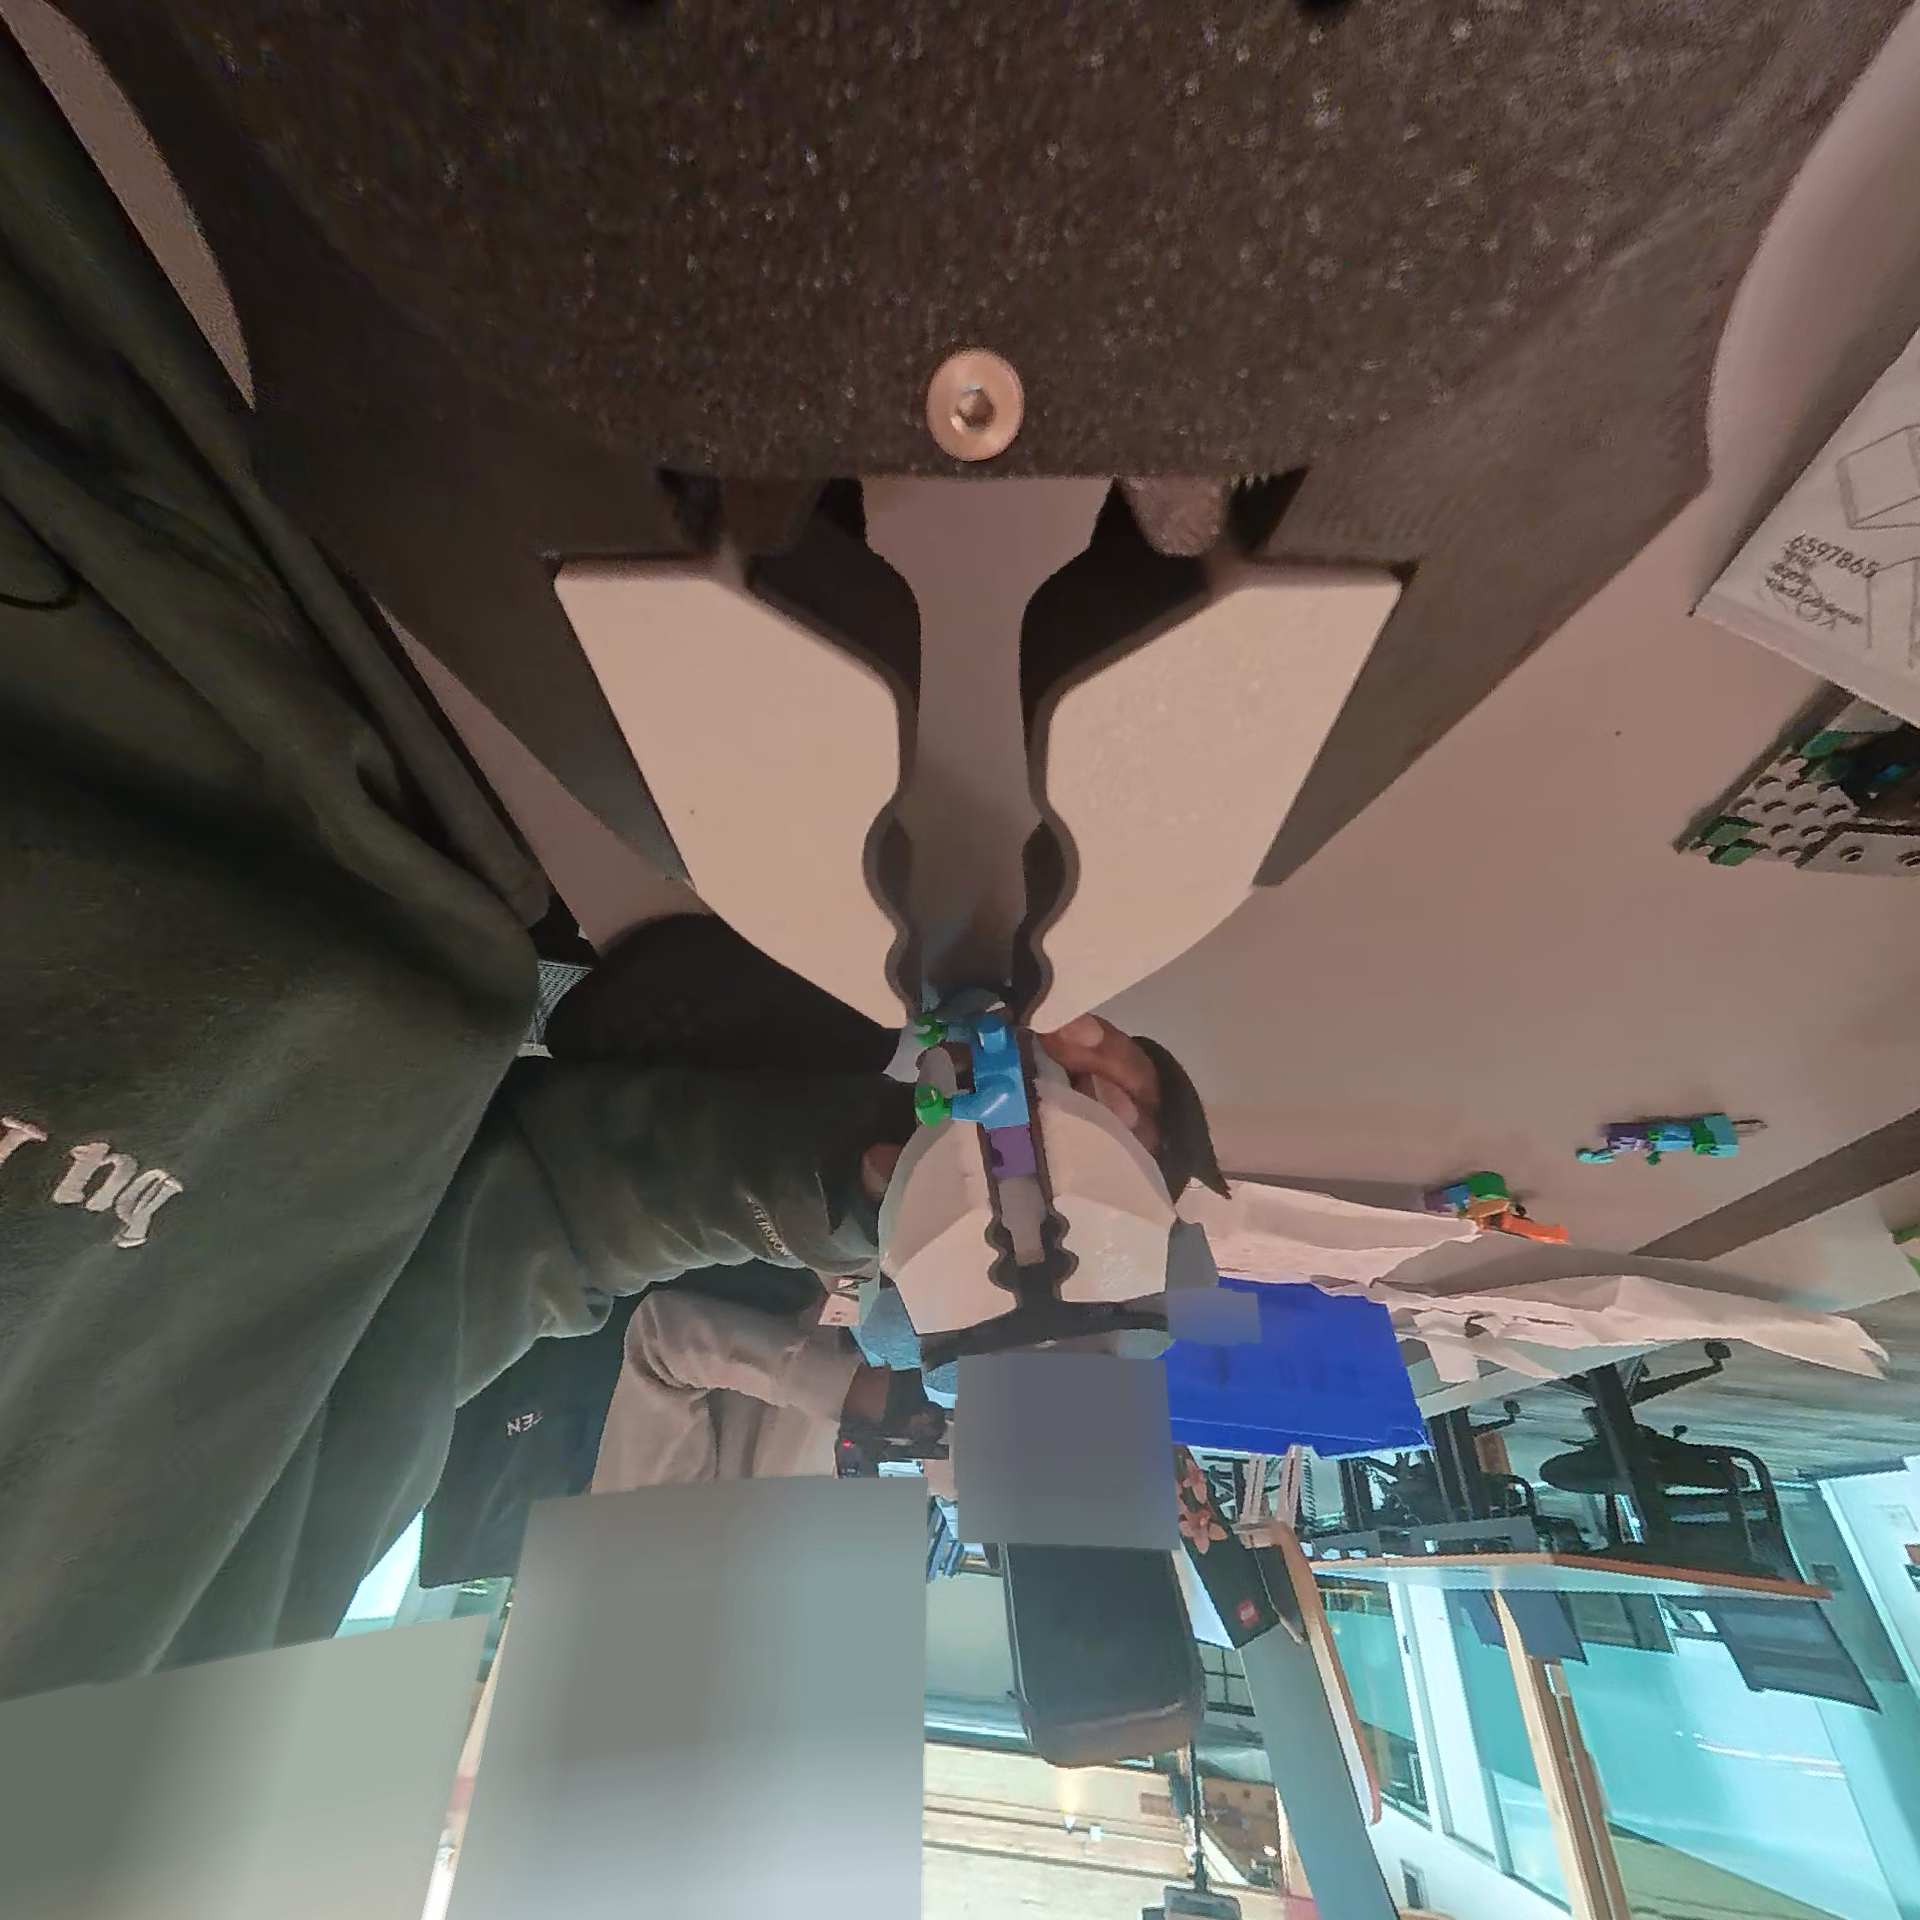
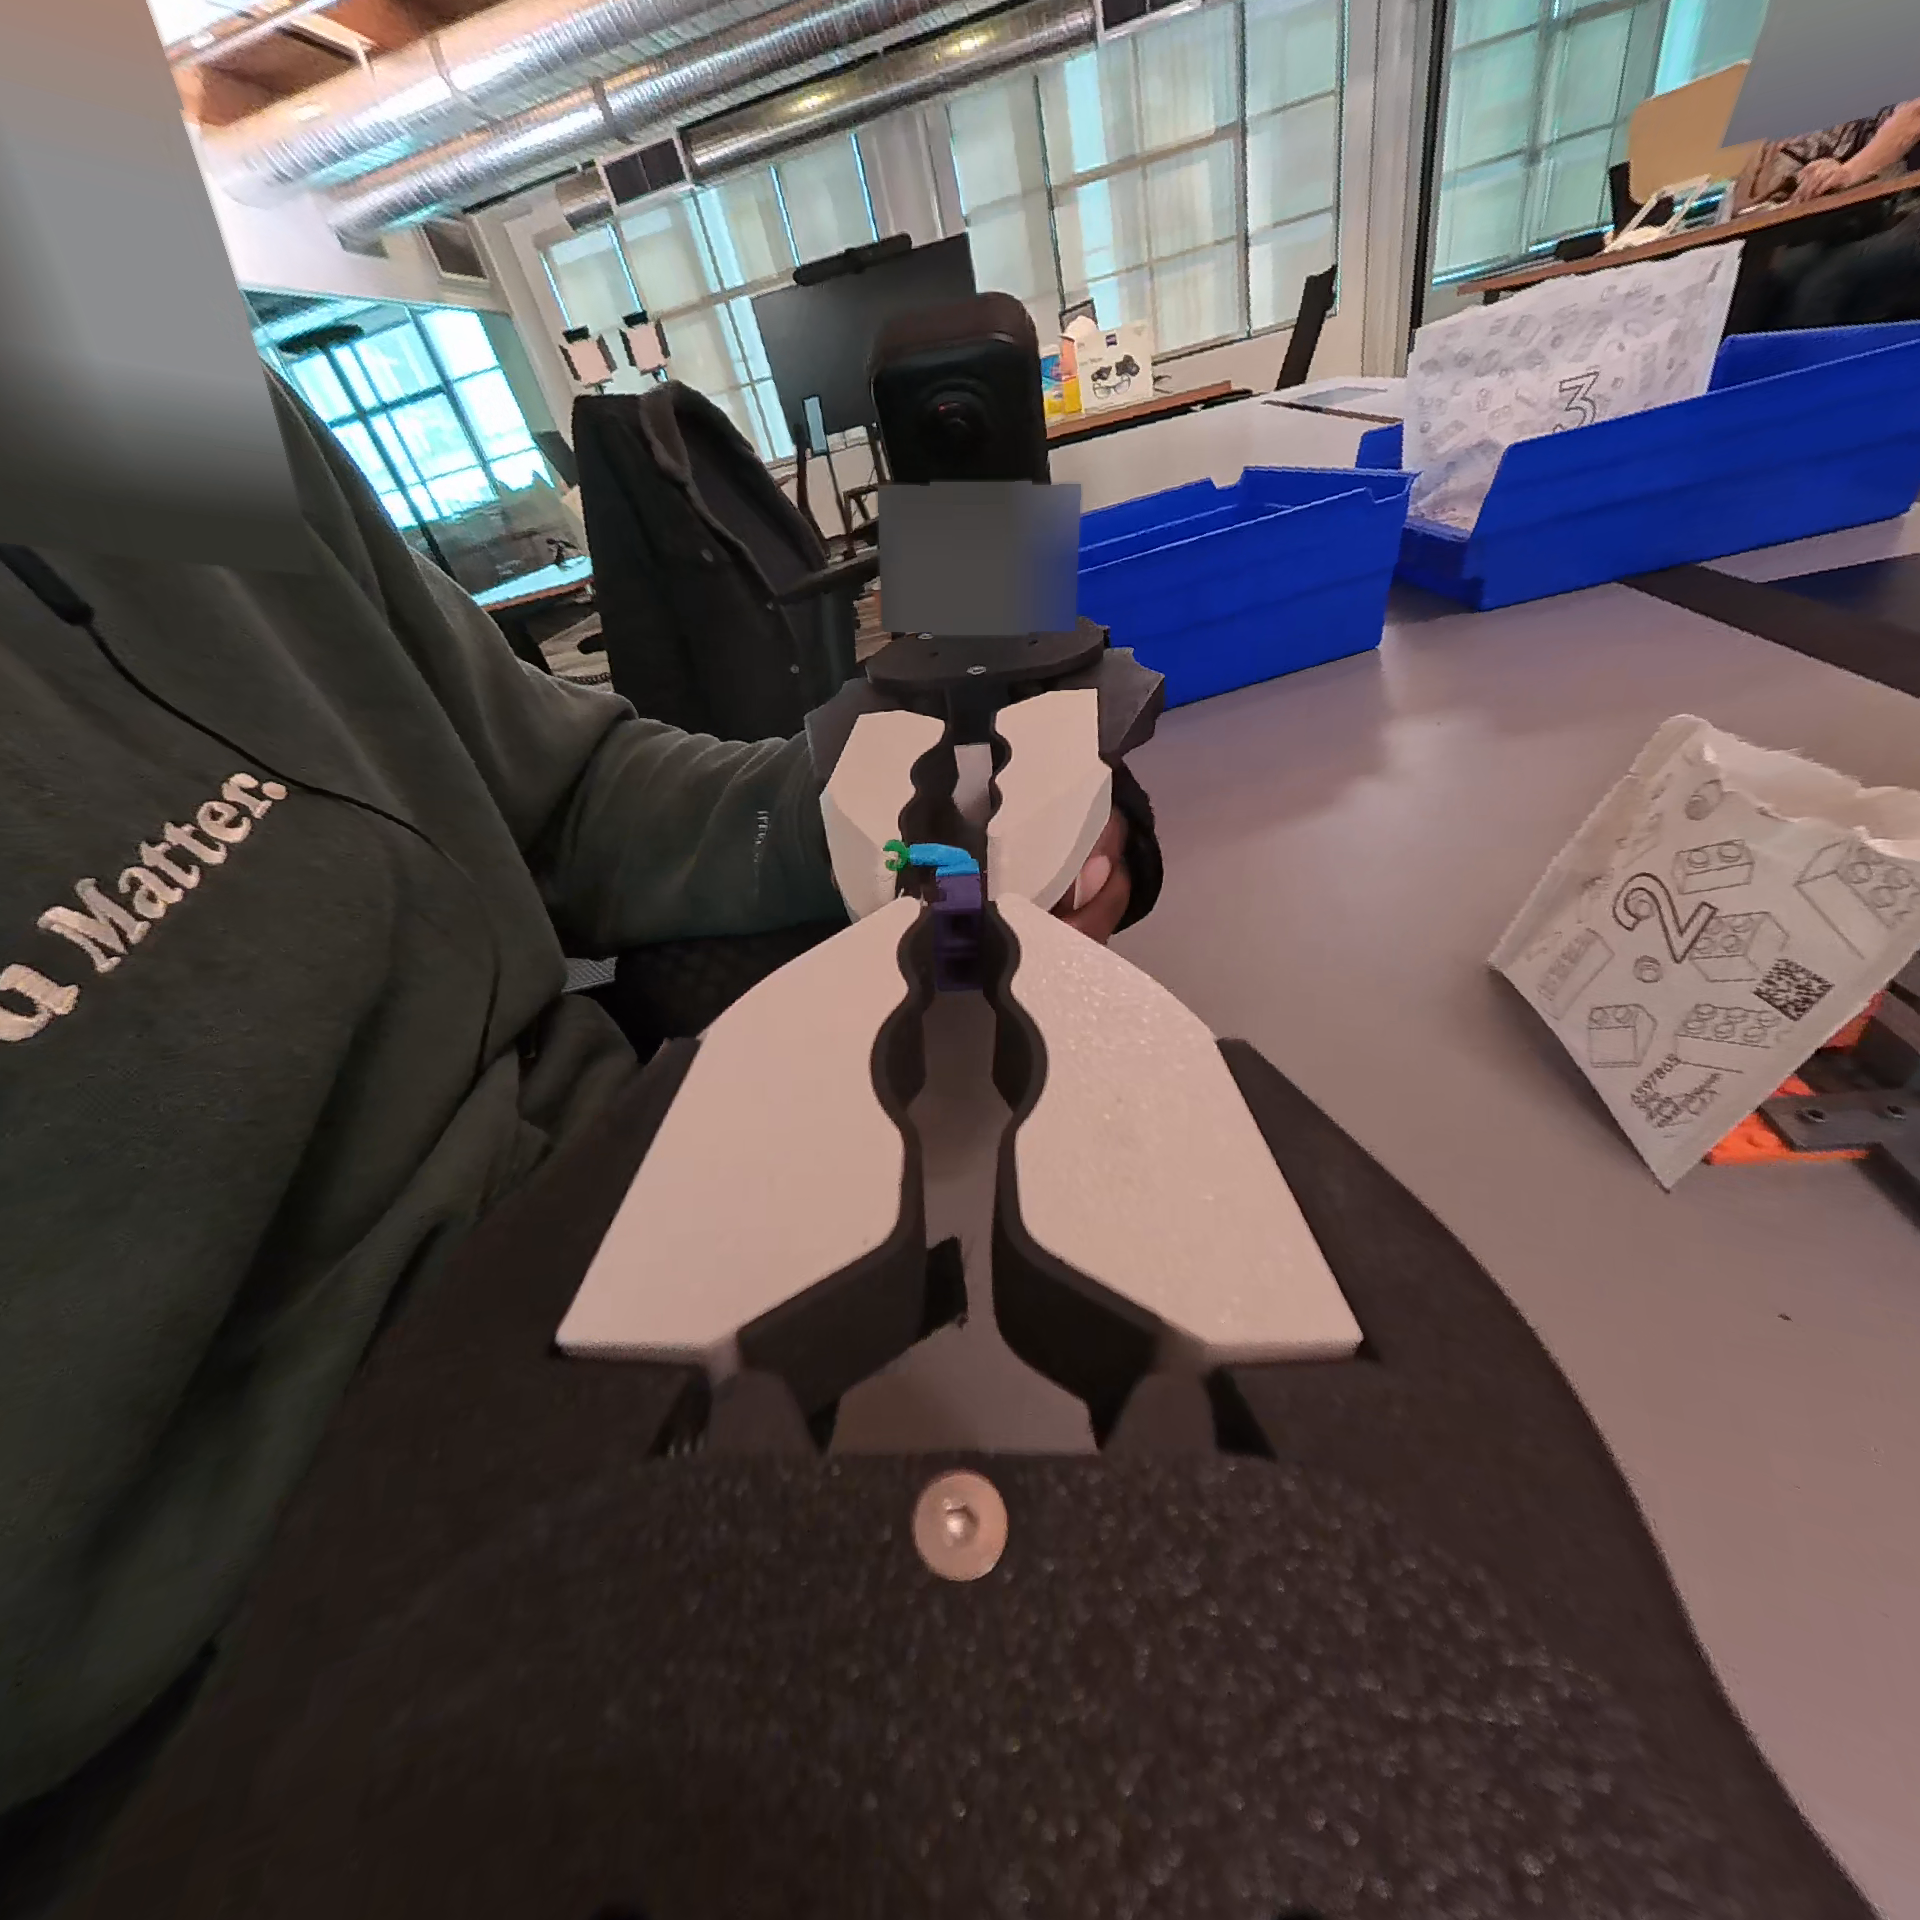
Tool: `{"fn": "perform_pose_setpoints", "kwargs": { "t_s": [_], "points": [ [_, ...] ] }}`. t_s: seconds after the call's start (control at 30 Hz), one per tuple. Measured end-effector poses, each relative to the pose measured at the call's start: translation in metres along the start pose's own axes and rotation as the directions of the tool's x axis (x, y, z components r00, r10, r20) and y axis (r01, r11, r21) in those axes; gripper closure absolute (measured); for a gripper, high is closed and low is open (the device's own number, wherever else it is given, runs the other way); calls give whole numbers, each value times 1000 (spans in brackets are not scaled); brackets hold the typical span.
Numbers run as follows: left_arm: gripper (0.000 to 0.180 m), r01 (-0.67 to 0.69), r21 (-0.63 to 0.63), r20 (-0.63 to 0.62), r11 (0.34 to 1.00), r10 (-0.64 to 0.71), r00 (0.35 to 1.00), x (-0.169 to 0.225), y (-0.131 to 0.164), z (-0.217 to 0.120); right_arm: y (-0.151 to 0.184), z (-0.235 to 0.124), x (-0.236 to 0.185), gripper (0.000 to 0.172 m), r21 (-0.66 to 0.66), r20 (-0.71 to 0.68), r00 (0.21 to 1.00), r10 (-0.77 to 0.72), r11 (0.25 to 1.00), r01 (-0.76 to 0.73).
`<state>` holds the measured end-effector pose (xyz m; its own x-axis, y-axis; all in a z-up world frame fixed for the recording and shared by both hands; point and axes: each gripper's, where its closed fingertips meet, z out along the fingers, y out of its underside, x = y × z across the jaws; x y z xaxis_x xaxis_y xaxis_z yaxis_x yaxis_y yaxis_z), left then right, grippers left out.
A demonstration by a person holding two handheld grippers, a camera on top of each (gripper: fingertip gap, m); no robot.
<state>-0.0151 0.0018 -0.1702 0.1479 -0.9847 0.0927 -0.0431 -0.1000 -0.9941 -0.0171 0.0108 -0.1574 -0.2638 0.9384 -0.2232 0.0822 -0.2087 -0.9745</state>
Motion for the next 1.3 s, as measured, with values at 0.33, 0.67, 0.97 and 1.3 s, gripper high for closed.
{"fn": "perform_pose_setpoints", "kwargs": {
  "t_s": [0.33,0.67,0.97,1.3],
  "points": [
    [169,-25,-7,40,1000,25,999,-4,1,5,2,7,0,164,10,-4,1000,9,1000,-9],
    [173,-47,-41,73,998,50,996,-7,3,5,2,8,1,164,2,-13,1000,-8,1000,8],
    [162,-18,71,12,997,17,1000,-1,-14,-8,6,3,-3,164,-20,27,1000,7,1000,-6],
    [169,-47,24,31,999,46,998,-1,-7,-5,7,8,-4,164,-21,12,1000,-14,1000,15]
  ]
}}
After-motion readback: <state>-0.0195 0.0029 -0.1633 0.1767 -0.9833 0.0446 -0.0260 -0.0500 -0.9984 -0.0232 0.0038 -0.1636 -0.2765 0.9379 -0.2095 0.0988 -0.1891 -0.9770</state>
